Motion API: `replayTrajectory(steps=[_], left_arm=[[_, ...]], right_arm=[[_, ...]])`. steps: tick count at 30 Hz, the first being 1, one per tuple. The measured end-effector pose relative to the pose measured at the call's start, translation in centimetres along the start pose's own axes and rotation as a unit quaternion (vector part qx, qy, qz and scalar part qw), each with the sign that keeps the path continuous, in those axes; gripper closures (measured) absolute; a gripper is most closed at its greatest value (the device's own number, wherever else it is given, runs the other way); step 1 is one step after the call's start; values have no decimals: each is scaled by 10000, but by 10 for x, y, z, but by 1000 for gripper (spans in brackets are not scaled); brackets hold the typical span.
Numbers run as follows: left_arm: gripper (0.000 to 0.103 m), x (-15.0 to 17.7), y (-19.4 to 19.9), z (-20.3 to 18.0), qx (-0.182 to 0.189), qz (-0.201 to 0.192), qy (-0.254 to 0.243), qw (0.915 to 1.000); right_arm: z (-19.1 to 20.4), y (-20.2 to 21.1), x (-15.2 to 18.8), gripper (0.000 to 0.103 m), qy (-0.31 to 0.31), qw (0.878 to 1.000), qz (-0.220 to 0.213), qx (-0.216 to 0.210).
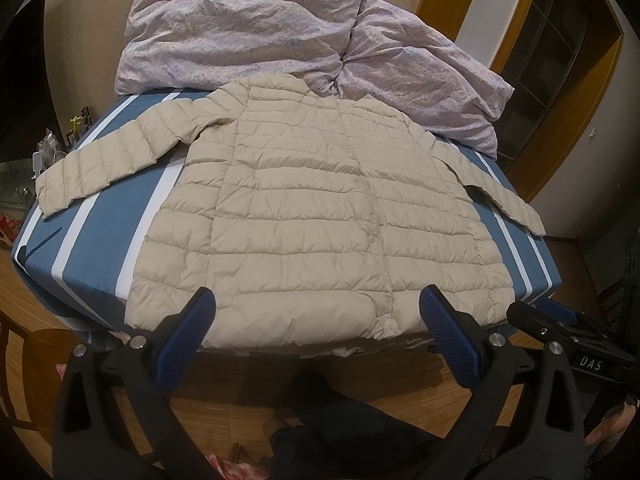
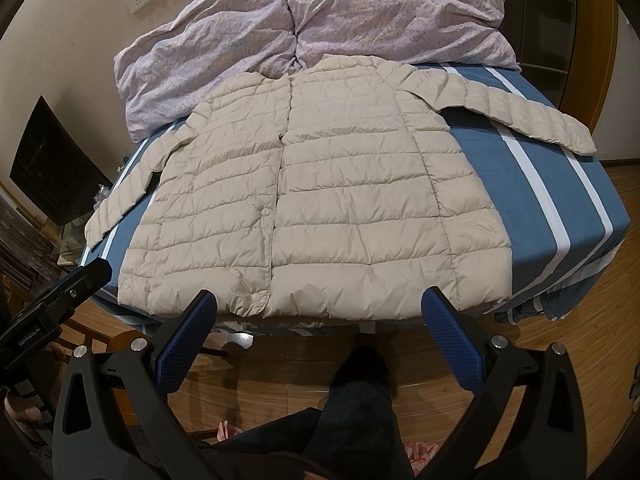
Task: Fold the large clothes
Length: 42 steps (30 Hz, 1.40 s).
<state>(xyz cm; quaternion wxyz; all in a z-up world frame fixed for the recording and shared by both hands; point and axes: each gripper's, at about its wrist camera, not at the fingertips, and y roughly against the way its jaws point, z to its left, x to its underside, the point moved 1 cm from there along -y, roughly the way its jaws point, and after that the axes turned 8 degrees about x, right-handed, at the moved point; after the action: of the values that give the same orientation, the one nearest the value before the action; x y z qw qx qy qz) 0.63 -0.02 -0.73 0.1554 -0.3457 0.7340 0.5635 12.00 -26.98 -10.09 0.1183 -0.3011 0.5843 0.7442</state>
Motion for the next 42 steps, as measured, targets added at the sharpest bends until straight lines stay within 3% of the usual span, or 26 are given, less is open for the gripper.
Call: replayTrajectory(steps=[24, 34, 42], left_arm=[[2, -10, -17, 8, -96, 90, 72, 9999], [2, -45, -52, 25, -463, 190, 17, 9987], [2, -88, -104, 28, -626, 394, -170, 9971]], right_arm=[[-6, -15, -18, 1, -139, 9999, 88, -23], [-64, -51, -59, 2, -970, 9948, 300, 113], [-128, -93, -105, 17, -1739, 9829, 479, 374]])
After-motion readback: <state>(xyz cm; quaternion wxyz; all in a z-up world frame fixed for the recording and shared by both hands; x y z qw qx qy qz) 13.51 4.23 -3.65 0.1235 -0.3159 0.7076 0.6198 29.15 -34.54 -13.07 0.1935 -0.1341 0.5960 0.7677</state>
